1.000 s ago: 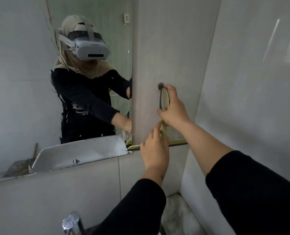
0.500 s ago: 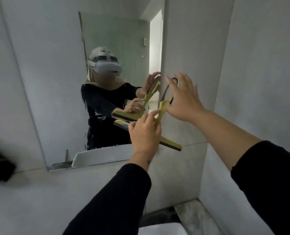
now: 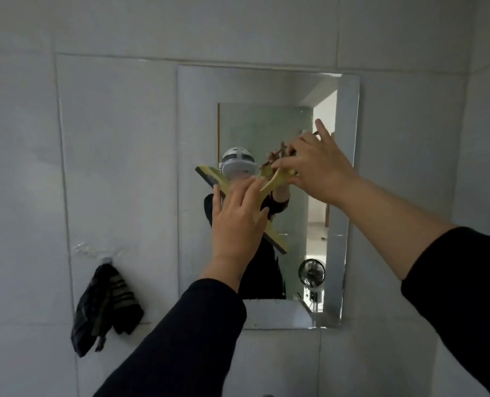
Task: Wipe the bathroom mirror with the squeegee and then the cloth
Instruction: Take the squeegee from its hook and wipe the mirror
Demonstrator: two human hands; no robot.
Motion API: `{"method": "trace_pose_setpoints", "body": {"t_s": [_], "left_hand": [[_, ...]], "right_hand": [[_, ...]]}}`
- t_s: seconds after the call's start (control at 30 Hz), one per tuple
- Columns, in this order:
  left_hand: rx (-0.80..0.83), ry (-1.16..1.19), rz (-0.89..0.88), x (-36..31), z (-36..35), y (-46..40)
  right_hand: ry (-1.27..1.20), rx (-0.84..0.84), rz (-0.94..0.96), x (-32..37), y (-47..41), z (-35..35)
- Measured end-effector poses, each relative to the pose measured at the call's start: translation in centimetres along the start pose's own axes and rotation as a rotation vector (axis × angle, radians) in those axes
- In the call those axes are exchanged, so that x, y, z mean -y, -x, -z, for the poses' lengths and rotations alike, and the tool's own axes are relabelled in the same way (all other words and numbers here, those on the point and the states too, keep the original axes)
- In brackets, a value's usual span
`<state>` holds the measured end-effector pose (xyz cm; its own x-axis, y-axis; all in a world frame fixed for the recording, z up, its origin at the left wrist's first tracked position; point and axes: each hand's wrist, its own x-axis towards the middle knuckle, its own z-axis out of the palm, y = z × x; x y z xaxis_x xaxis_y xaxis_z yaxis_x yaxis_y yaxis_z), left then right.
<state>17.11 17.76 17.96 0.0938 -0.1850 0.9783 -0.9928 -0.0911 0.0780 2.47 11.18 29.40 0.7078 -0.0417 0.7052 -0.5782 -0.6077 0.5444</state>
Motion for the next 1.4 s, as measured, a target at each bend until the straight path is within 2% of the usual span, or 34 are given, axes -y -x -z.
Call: {"method": "trace_pose_setpoints", "body": {"t_s": [0.27,0.43,0.67,0.8,0.9,1.2,1.3,1.4], "left_hand": [[-0.009,-0.034,0.262,4.8,1.4,-3.1],[0.03,-0.034,0.394,7.2,0.6,-3.8],[0.084,-0.079,0.386,8.3,-0.5,-6.6],[0.082,-0.085,0.369,8.1,-1.1,-7.4],[0.14,-0.1,0.392,8.2,-1.3,-7.5],[0.186,-0.094,0.418,8.4,-1.7,-7.2],[0.191,-0.102,0.408,8.3,-1.7,-7.2],[0.197,-0.108,0.409,8.1,-1.9,-7.1]], "right_hand": [[0.105,-0.14,-0.117,-0.7,-7.9,2.2],[0.007,-0.241,-0.241,-1.1,-12.2,2.8],[-0.127,-0.237,-0.301,0.4,-16.5,3.1],[-0.128,-0.16,-0.273,1.4,-17.9,3.1],[-0.085,-0.102,-0.224,1.6,-18.2,2.7],[-0.065,-0.076,-0.264,-0.4,-15.5,1.8],[-0.142,-0.078,-0.365,-2.0,-13.7,1.7],[-0.036,-0.042,-0.361,-3.8,-12.0,0.8]]}}
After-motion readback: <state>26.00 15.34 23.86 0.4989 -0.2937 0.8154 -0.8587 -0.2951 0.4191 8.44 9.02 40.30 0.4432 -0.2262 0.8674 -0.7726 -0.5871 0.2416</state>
